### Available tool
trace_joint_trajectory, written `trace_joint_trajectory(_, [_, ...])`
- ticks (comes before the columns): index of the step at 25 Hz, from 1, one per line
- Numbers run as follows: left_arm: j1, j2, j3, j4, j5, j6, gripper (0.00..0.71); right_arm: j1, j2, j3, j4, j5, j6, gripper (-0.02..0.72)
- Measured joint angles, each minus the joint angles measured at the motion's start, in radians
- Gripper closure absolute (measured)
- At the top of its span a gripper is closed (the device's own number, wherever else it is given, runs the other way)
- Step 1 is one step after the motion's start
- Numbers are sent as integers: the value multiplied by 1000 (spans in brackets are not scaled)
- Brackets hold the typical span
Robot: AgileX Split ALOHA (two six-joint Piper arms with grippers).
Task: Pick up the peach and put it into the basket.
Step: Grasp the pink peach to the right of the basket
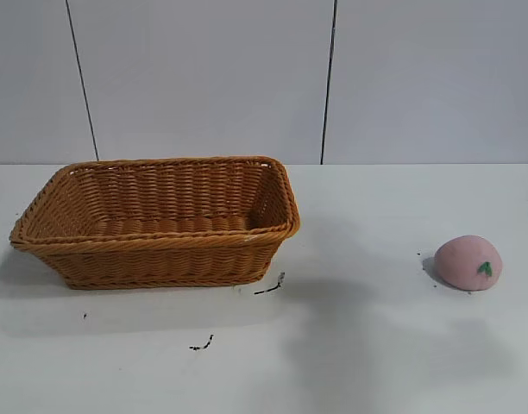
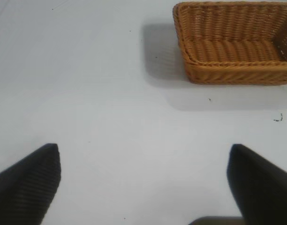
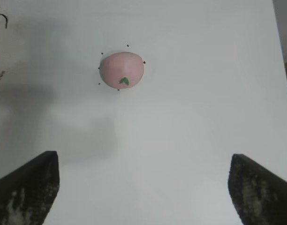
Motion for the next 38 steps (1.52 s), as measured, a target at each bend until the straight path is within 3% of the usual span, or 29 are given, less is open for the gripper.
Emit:
trace_joint_trajectory(4, [0, 0, 0, 0, 0, 0, 17, 0, 278, -156, 9, 61, 0, 26])
trace_joint_trajectory(7, [0, 0, 0, 0, 0, 0, 17, 4, 440, -251, 29, 66, -1, 26])
trace_joint_trajectory(15, [0, 0, 0, 0, 0, 0, 17, 67, 673, -324, 28, -41, -31, 26])
trace_joint_trajectory(20, [0, 0, 0, 0, 0, 0, 17, 59, 754, -324, 8, -123, -1, 26])
trace_joint_trajectory(38, [0, 0, 0, 0, 0, 0, 17, 57, 912, -325, 31, -231, -15, 26])
